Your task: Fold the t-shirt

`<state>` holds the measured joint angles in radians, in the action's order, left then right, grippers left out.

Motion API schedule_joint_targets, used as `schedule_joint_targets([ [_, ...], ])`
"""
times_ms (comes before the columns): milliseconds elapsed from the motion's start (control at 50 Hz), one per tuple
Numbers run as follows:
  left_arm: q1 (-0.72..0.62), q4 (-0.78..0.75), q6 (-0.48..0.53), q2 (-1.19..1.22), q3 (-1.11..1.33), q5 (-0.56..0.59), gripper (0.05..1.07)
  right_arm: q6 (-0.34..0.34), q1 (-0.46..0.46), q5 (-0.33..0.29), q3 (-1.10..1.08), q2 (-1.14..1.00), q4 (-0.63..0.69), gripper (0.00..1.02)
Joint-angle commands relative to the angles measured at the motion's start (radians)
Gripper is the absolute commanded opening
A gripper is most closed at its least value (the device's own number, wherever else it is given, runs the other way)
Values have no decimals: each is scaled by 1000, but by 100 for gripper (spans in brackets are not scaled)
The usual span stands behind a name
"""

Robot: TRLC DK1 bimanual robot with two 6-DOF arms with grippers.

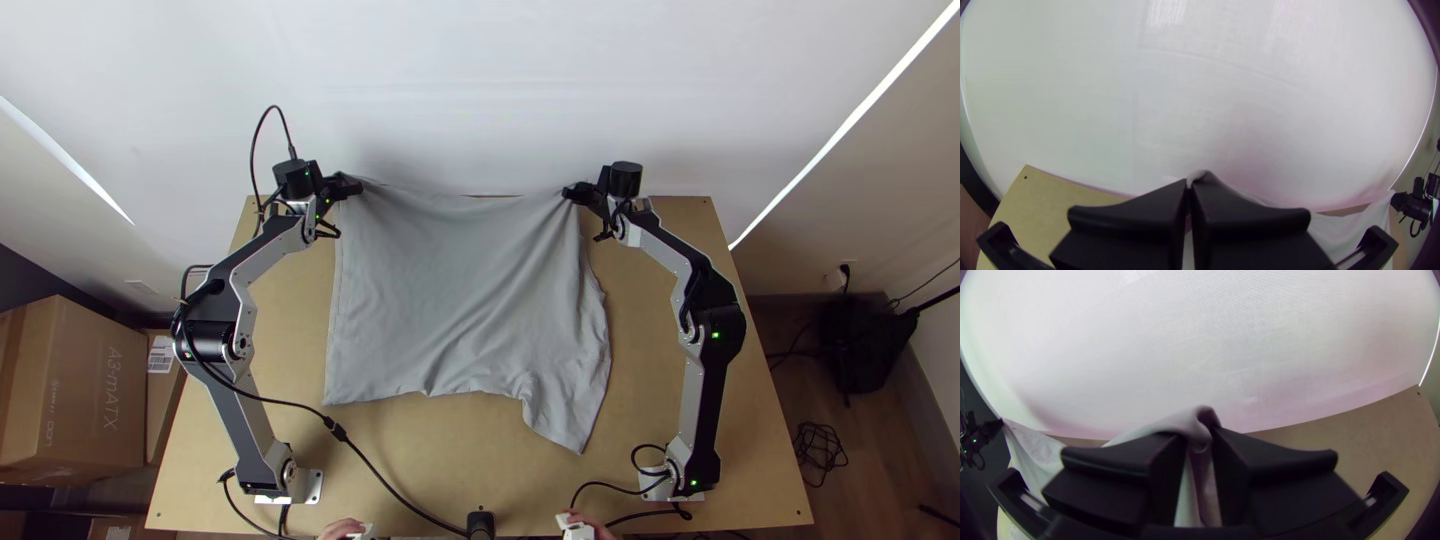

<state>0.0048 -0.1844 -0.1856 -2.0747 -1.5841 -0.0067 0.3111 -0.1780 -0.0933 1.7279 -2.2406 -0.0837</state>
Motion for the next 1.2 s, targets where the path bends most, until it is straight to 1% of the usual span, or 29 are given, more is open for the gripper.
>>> schedule_joint_targets([
  [0,-2,17,-28,19,-60,5,61,39,20,12,75,1,32,88],
  [20,-3,25,-32,27,-66,5,71,43,25,12,82,9,50,99],
  [40,-3,39,-35,31,-74,7,89,51,26,12,90,12,64,99],
  [60,-5,56,-35,38,-80,8,101,52,29,12,98,19,82,99],
  [80,-5,79,-35,44,-88,8,104,54,31,12,102,24,98,99],
  [200,1,95,-37,88,-94,8,103,79,55,9,81,99,140,99],
  [260,9,100,-37,110,-94,8,103,128,71,9,61,148,193,99],
  [300,15,111,-41,126,-94,8,103,172,91,9,59,180,248,99],
  [320,20,120,-43,137,-96,8,103,183,95,7,59,191,274,99],
  [420,40,174,-71,194,-91,8,103,184,137,-14,52,245,377,99],
  [540,54,286,-107,284,-83,10,103,184,195,-72,56,268,526,99],
  [620,60,359,-123,360,-62,11,103,184,233,-140,64,289,685,99],
  [680,60,388,-123,430,-25,16,103,181,261,-177,61,314,805,98],
  [720,61,392,-123,481,9,25,103,168,281,-200,45,331,871,98],
  [780,66,398,-121,554,62,43,103,98,314,-253,-4,365,958,96],
  [860,80,410,-109,631,110,50,103,40,359,-319,-103,426,1007,95],
  [900,93,430,-107,657,116,67,103,23,377,-339,-156,461,1029,95],
  [940,109,451,-107,680,119,76,103,-20,388,-355,-206,495,1062,95],
  [980,121,471,-107,700,122,86,103,-73,396,-364,-251,527,1110,95],
  [1100,142,490,-106,768,157,96,103,-211,396,-365,-380,612,1256,92],
  [1180,147,497,-100,797,177,97,103,-270,390,-365,-465,658,1297,92],
])
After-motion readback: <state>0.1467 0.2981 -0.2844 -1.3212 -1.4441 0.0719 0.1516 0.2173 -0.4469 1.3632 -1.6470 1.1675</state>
